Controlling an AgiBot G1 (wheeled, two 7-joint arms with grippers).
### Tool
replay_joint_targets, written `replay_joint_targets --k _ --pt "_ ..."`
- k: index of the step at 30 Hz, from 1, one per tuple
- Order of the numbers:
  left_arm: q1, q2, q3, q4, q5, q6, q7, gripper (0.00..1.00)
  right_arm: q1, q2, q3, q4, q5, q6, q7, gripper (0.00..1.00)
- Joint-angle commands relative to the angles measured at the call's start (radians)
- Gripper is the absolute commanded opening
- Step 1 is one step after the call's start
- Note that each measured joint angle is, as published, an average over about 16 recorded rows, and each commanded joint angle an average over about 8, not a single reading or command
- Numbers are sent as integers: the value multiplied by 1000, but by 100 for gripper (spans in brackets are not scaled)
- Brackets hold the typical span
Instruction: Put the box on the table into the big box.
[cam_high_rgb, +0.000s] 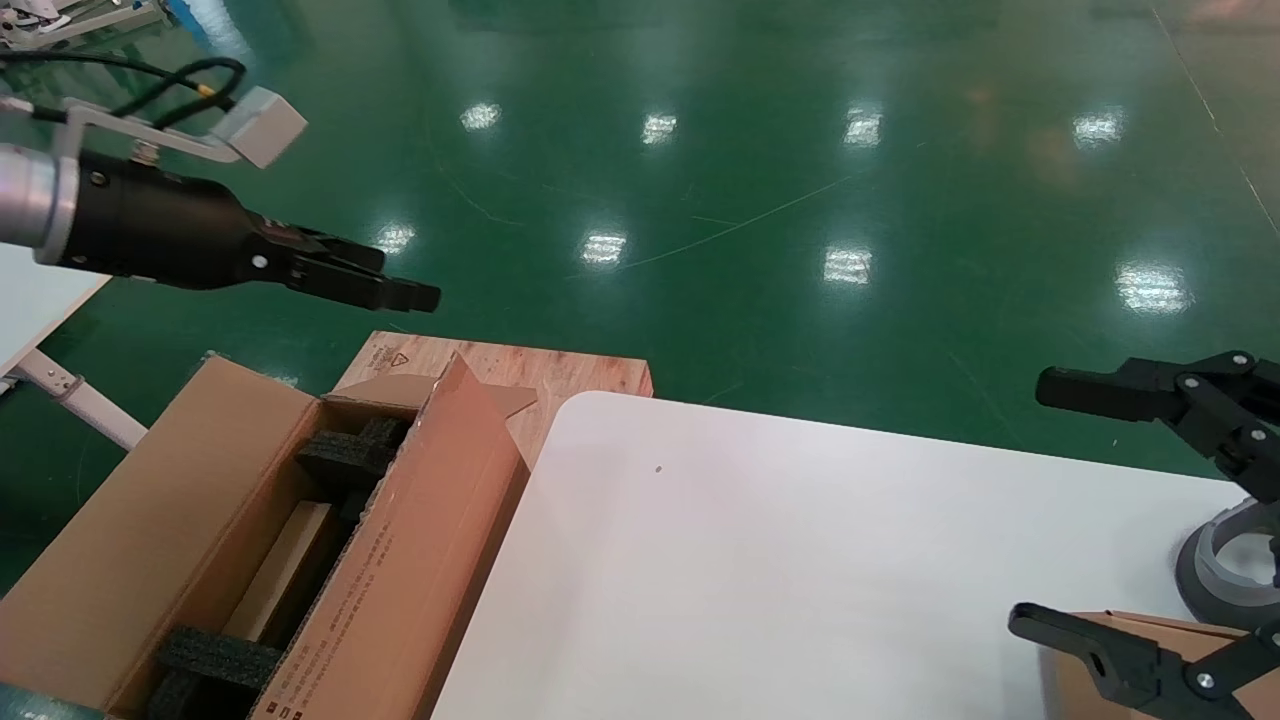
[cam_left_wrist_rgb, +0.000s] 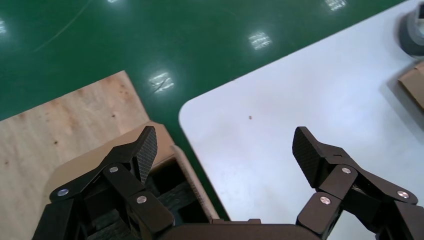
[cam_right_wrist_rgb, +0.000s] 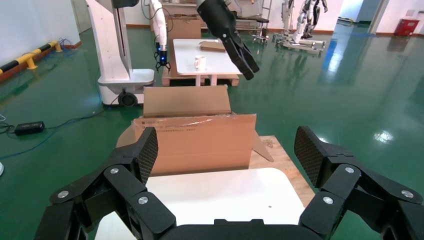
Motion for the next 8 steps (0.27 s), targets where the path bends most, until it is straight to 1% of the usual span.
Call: replay_joint_targets --k 1,5,8 --pt "17 1 -20 -12 -1 0 4 100 0 0 0 0 0 0 0 100" --pt "57 2 -67 -42 -6 2 15 100 0 0 0 0 0 0 0 100" --pt "72 3 -85 -53 -8 3 19 100 0 0 0 0 0 0 0 100"
